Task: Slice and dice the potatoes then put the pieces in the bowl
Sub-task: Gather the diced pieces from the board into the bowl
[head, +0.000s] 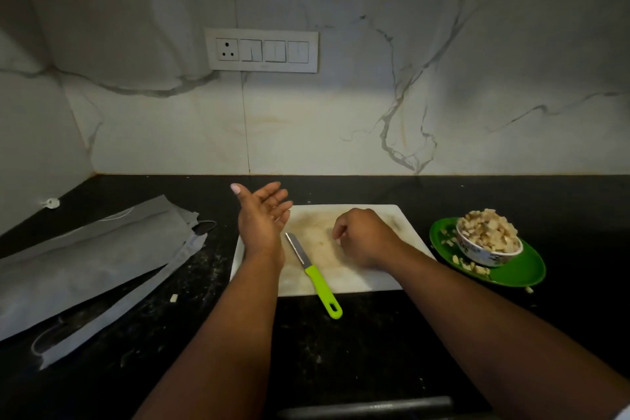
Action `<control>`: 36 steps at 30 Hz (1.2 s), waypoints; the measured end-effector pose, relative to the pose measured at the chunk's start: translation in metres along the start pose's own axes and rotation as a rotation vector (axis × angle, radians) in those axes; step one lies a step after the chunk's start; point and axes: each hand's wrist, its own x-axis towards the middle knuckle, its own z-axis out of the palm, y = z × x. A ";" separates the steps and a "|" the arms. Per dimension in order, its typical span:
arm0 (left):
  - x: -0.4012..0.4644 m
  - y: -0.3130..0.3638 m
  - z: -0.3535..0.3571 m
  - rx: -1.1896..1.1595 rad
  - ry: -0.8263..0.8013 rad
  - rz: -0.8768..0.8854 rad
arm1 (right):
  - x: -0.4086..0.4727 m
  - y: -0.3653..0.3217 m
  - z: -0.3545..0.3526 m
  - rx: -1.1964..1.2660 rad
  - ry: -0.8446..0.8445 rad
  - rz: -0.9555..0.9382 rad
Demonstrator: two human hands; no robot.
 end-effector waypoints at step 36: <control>0.005 -0.012 0.012 0.019 -0.147 -0.105 | 0.013 -0.005 0.001 0.143 0.050 -0.004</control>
